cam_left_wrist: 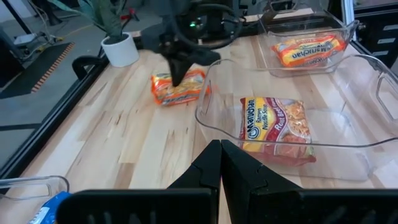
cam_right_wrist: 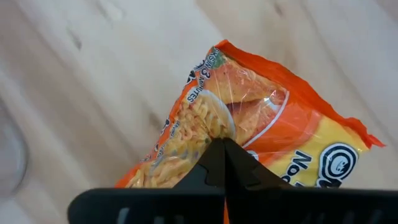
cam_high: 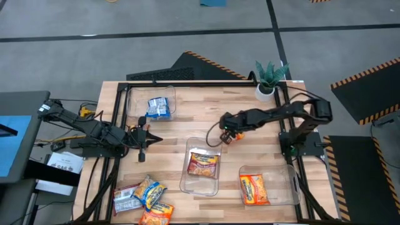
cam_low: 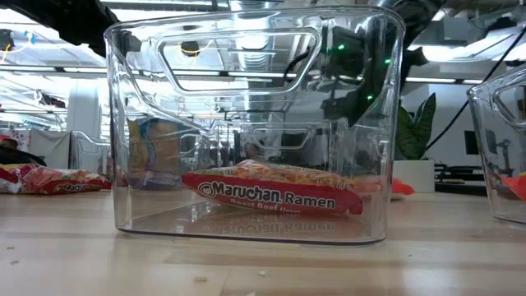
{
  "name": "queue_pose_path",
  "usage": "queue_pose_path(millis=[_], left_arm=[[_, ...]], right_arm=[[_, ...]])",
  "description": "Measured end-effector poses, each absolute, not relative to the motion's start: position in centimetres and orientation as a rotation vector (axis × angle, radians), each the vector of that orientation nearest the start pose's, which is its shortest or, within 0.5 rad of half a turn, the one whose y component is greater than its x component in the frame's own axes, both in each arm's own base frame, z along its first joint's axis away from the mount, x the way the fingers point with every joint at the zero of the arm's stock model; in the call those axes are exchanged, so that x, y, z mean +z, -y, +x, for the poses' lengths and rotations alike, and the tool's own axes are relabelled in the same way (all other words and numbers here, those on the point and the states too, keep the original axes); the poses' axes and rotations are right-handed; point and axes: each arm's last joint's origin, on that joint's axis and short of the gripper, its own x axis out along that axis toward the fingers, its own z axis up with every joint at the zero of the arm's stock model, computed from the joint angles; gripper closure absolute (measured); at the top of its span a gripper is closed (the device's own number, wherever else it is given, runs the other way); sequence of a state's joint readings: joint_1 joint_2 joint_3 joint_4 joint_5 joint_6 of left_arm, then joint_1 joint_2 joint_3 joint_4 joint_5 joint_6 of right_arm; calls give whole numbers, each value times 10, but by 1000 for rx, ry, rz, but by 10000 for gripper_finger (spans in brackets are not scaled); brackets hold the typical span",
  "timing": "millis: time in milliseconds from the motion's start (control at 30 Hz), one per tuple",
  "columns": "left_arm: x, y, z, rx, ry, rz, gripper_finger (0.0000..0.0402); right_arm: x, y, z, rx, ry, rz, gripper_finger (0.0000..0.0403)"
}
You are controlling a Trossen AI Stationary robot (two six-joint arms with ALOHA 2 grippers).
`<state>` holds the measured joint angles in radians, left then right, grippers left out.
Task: Sort Maruchan noodles
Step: Put the top orange noodle pack into the bottom transparent bin
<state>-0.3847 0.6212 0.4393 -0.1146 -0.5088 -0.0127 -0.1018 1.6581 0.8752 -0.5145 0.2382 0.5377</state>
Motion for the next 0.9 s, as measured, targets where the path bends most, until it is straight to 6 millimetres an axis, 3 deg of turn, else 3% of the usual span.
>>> queue_pose_path(millis=[433, 767, 900], left_arm=[[245, 42, 141, 125, -268, 128, 401], [245, 42, 141, 124, -269, 143, 401], [245, 42, 141, 124, -269, 143, 401]], right_arm=[[158, 5, 252, -608, -1125, 450, 390], [200, 1, 239, -564, -1004, 500, 355], [205, 4, 236, -595, -977, 540, 339]])
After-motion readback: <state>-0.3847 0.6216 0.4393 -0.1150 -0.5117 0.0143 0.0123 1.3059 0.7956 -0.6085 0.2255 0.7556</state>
